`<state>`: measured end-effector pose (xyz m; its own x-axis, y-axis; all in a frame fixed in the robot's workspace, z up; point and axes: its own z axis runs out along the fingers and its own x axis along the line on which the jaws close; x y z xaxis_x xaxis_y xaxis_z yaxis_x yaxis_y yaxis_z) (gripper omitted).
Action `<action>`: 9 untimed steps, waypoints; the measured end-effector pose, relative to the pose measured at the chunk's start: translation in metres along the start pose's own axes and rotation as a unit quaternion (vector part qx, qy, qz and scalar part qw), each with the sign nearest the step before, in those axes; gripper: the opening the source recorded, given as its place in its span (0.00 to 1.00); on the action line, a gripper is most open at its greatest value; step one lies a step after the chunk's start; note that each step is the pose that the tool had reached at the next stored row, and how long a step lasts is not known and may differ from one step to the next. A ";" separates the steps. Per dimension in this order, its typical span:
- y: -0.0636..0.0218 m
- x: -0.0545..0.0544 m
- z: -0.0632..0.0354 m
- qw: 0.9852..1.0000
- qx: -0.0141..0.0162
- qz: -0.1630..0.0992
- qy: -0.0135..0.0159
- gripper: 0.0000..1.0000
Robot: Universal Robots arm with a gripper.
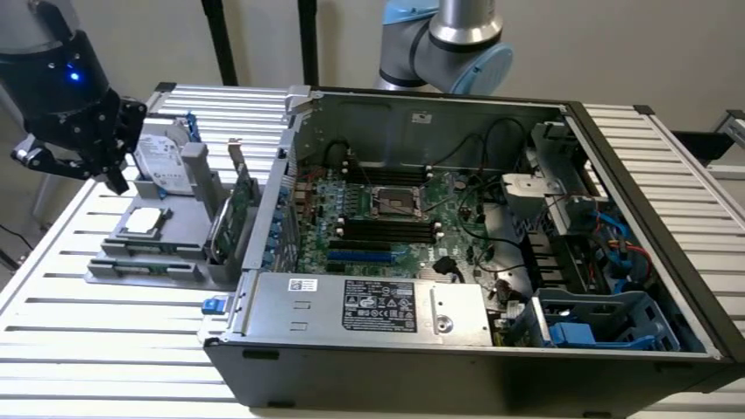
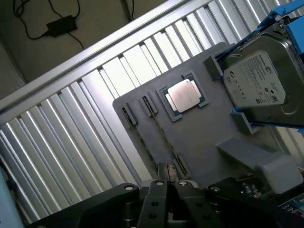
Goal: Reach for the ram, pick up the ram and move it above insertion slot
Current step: 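Pick up the ram and move it above insertion slot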
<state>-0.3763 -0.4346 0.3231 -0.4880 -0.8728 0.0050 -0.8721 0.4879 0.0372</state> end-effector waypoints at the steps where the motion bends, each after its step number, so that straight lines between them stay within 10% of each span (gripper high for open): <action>1: 0.0000 0.000 0.0001 1.000 0.000 -0.009 0.000 0.11; 9: 0.0000 0.000 0.0004 0.997 0.001 -0.082 0.003 0.11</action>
<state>-0.3763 -0.4346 0.3227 -0.3394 -0.9406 0.0049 -0.9399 0.3394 0.0369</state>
